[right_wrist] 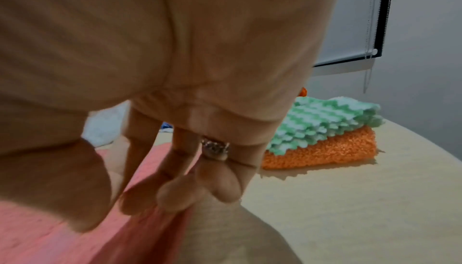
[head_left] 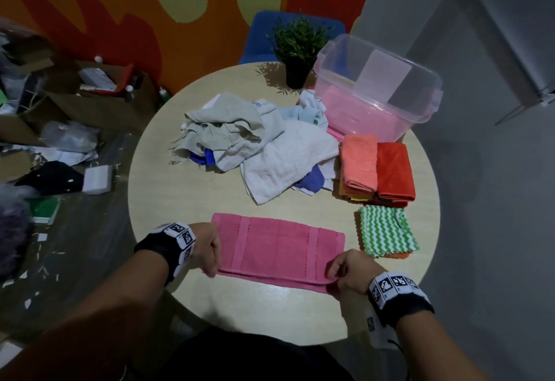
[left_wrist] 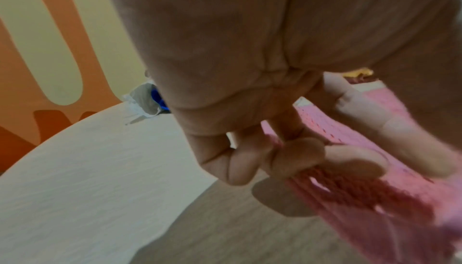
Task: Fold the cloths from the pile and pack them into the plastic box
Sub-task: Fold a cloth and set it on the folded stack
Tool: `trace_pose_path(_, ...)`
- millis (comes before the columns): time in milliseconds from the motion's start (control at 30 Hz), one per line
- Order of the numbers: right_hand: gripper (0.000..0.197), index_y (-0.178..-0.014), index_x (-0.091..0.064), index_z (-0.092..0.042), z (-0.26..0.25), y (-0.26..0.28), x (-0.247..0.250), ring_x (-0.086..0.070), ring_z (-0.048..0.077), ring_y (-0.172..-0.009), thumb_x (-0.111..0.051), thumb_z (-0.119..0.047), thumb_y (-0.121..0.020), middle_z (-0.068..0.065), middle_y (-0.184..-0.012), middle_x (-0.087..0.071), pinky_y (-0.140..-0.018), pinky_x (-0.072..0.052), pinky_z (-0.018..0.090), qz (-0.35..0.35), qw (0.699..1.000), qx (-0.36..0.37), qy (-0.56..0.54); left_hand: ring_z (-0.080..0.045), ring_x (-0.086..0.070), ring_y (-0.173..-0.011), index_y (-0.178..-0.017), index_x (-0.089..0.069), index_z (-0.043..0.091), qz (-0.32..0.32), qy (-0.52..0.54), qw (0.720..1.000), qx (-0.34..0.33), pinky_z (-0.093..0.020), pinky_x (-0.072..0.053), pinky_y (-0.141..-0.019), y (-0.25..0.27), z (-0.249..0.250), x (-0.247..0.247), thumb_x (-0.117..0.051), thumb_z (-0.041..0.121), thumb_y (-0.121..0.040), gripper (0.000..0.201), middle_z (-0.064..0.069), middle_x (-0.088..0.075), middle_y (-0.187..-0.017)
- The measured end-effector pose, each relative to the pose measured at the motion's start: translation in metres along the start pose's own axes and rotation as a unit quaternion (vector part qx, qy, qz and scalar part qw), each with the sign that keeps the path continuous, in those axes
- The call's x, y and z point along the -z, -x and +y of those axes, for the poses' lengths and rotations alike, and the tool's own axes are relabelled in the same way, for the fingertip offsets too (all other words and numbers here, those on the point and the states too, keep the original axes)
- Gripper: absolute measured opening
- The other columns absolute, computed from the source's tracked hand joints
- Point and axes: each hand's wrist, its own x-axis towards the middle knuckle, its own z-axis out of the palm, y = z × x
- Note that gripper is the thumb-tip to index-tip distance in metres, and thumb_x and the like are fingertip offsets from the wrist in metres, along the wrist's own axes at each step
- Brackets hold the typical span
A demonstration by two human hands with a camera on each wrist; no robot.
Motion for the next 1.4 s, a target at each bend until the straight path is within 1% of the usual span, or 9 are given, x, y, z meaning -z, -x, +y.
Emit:
trace_pose_path(133, 0.008, -0.088, -0.071, -0.013, 0.004, -0.015, 0.006, -0.065, 0.018, -0.092, -0.065, -0.011, -0.083, 0.003, -0.097, -0.069, -0.088, -0.053, 0.031, 0.149, 0.989, -0.010, 0.000, -0.012, -0.073, -0.069, -0.070, -0.077, 0.014, 0.098, -0.033, 0.994, 0.031, -0.029, -0.061, -0.068, -0.012, 0.000, -0.001, -0.093, 0.032, -0.060, 0.025, 0.003, -0.074, -0.067)
trace_pose_path(267, 0.048, -0.122, -0.051, -0.014, -0.001, -0.033, 0.004, -0.056, 0.026, -0.110, -0.074, -0.029, -0.083, 0.006, -0.120, -0.050, -0.095, -0.047, 0.033, 0.218, 0.973, -0.071, 0.002, -0.009, -0.066, -0.065, -0.066, -0.073, 0.015, 0.254, -0.033, 0.967, -0.004, -0.019, -0.050, -0.059, -0.022, 0.017, 0.003, -0.086, 0.035, -0.068, 0.023, 0.006, -0.070, -0.066)
trace_pose_path(467, 0.030, -0.081, -0.061, -0.010, -0.002, -0.039, -0.008, -0.064, 0.025, -0.072, -0.073, -0.038, -0.079, 0.006, -0.077, -0.063, -0.067, -0.055, 0.031, 0.139, 0.973, -0.181, 0.033, -0.002, -0.055, -0.061, -0.081, -0.070, 0.023, 0.094, -0.082, 0.990, -0.071, -0.015, -0.040, -0.054, -0.032, 0.039, -0.032, -0.086, 0.021, -0.070, 0.019, 0.014, -0.062, -0.071)
trace_pose_path(633, 0.042, -0.107, -0.053, -0.005, -0.004, -0.043, -0.017, -0.064, 0.032, -0.094, -0.074, -0.033, -0.085, 0.013, -0.101, -0.064, -0.072, -0.047, 0.033, 0.192, 0.961, -0.199, -0.014, -0.013, -0.049, -0.087, -0.096, -0.061, 0.025, 0.224, -0.098, 0.964, -0.104, -0.021, -0.039, -0.068, -0.051, 0.038, -0.052, -0.068, 0.005, -0.075, 0.029, 0.009, -0.051, -0.093)
trace_pose_path(733, 0.035, -0.108, -0.057, -0.001, -0.004, -0.045, -0.009, -0.065, 0.034, -0.097, -0.071, -0.026, -0.089, 0.017, -0.104, -0.067, -0.075, -0.050, 0.035, 0.249, 0.945, -0.207, -0.040, -0.014, -0.046, -0.100, -0.101, -0.057, 0.028, 0.257, -0.107, 0.953, -0.120, -0.028, -0.044, -0.086, -0.059, 0.043, -0.046, -0.075, 0.021, -0.076, 0.032, 0.008, -0.052, -0.105)
trace_pose_path(900, 0.028, -0.088, -0.064, -0.009, 0.000, -0.039, -0.010, -0.061, 0.024, -0.075, -0.074, -0.035, -0.084, 0.005, -0.080, -0.064, -0.067, -0.046, 0.027, 0.174, 0.961, -0.212, -0.028, -0.015, -0.056, -0.097, -0.099, -0.067, 0.024, 0.185, -0.191, 0.960, -0.083, -0.024, -0.042, -0.076, -0.059, 0.038, -0.030, -0.082, 0.020, -0.073, 0.031, 0.007, -0.062, -0.103)
trace_pose_path(1033, 0.028, -0.079, -0.063, -0.008, 0.005, -0.035, -0.013, -0.059, 0.022, -0.067, -0.069, -0.034, -0.089, 0.003, -0.067, -0.059, -0.062, -0.044, 0.027, 0.189, 0.958, -0.207, -0.055, -0.014, -0.062, -0.087, -0.100, -0.074, 0.022, 0.199, -0.153, 0.964, -0.083, -0.017, -0.038, -0.070, -0.055, 0.021, -0.029, -0.061, 0.006, -0.079, 0.029, 0.009, -0.063, -0.091)
trace_pose_path(1200, 0.031, -0.067, -0.065, -0.009, 0.002, -0.025, 0.000, -0.054, 0.011, -0.055, -0.073, -0.031, -0.087, 0.002, -0.059, -0.060, -0.048, -0.034, 0.023, 0.199, 0.953, -0.198, -0.115, -0.015, -0.067, -0.095, -0.106, -0.076, 0.025, 0.187, -0.156, 0.966, -0.085, -0.019, -0.046, -0.079, -0.051, 0.019, -0.018, -0.059, 0.010, -0.082, 0.032, 0.006, -0.073, -0.106)
trace_pose_path(1400, 0.035, -0.060, -0.066, -0.007, 0.011, -0.018, -0.001, -0.057, 0.014, -0.050, -0.080, -0.031, -0.081, 0.003, -0.054, -0.063, -0.055, -0.046, 0.027, 0.180, 0.948, -0.188, -0.181, -0.007, -0.058, -0.076, -0.095, -0.080, 0.022, 0.203, -0.146, 0.962, -0.113, -0.020, -0.049, -0.075, -0.035, 0.029, -0.003, -0.059, 0.012, -0.078, 0.028, 0.009, -0.074, -0.091)
